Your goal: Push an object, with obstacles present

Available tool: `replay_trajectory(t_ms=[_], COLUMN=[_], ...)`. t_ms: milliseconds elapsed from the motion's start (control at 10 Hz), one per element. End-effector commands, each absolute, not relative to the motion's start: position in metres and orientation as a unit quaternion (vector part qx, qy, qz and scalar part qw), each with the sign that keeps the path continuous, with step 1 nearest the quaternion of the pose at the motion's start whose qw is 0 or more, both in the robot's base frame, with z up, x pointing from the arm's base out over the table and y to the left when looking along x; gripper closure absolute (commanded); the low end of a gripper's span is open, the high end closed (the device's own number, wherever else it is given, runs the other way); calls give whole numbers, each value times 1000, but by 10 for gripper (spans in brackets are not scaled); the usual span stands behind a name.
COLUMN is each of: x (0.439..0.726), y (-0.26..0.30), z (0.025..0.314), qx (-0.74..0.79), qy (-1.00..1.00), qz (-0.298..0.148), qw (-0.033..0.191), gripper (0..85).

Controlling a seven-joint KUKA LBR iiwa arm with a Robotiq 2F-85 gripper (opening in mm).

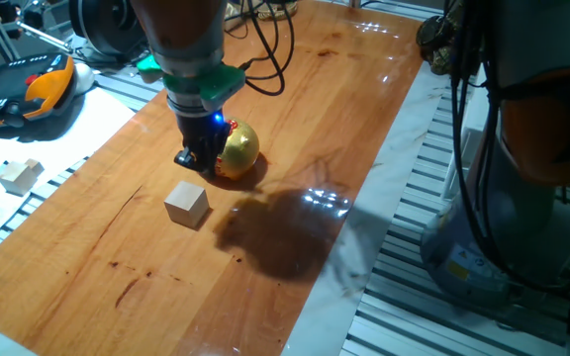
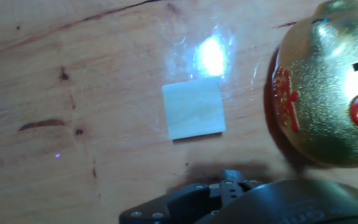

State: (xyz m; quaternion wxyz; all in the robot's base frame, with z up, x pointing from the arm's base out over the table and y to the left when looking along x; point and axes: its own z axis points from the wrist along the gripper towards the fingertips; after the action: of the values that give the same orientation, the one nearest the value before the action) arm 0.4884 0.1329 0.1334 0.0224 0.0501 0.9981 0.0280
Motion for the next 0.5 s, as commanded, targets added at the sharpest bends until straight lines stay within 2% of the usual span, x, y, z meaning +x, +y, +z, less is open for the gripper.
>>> replay_trajectory(t_ms=[0, 400], x=[489, 486], y=[133, 135], z=[132, 132], qx=[50, 64], qy=[998, 998], qz=[29, 16], qw=[23, 20], gripper=[850, 850])
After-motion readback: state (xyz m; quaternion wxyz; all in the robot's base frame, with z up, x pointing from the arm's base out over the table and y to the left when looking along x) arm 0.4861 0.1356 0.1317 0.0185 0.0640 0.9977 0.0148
